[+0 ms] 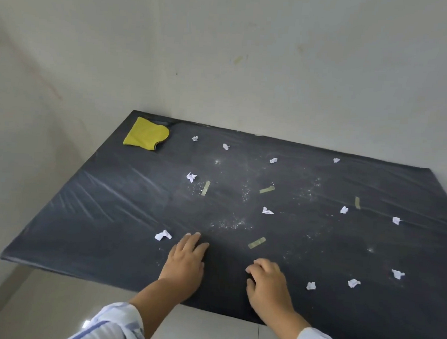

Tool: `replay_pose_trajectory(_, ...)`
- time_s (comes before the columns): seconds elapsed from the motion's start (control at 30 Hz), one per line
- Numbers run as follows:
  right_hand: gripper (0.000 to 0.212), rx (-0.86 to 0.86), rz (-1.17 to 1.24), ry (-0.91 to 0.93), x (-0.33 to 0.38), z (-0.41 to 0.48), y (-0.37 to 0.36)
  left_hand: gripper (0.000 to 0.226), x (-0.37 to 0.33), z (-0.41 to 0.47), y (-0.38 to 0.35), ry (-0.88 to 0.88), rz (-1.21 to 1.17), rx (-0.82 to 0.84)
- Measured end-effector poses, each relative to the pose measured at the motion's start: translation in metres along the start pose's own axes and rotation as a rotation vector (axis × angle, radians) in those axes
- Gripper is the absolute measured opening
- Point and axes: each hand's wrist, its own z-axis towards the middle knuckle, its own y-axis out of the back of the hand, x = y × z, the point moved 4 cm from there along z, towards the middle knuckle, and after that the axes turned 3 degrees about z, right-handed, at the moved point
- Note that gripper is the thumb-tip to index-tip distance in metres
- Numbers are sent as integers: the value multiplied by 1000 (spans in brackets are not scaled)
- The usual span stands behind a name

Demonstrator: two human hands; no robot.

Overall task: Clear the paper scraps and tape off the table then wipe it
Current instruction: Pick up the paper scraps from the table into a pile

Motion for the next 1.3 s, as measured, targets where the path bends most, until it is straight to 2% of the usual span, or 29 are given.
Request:
replay_pose_trajectory(0.1, 34, -44, -3, -13, 3, 1, -2, 55, 32, 6, 14, 122, -52, -98)
replay_pose_trajectory(0.27, 35, -92, -41, -56, 8, 5, -8, 53, 73, 13, 16, 199, -169, -71)
replay_pose_trajectory(0.4, 27, -109, 2, -56, 15, 21, -10, 44, 89, 14, 14, 131, -137, -150)
replay_pose_trajectory(0.6, 28, -127, 73, -138, 16, 82, 7, 38, 102, 26, 15, 34, -164, -167)
replay_pose_trajectory(0.73, 48, -129, 2, -294, 1, 122, 21, 33, 102, 33, 17, -14, -186, -176)
replay_pose_trajectory(0.87, 58, -33, 20, -431, -17, 139, 19, 30, 100, 42, 16, -55, -204, -181)
replay_pose_trajectory(1.07, 37, -177, 112, -313, -6, 140, 3, 22, 95, 52, 24, -76, -299, -222)
replay_pose_trajectory(1.17, 25, -222, 262, -159, 44, 135, -12, 20, 92, 56, 30, -58, -370, -246)
replay_pose_trajectory(1.3, 20, -164, 403, 3, 109, 119, -38, 23, 88, 62, 33, -18, -437, -215)
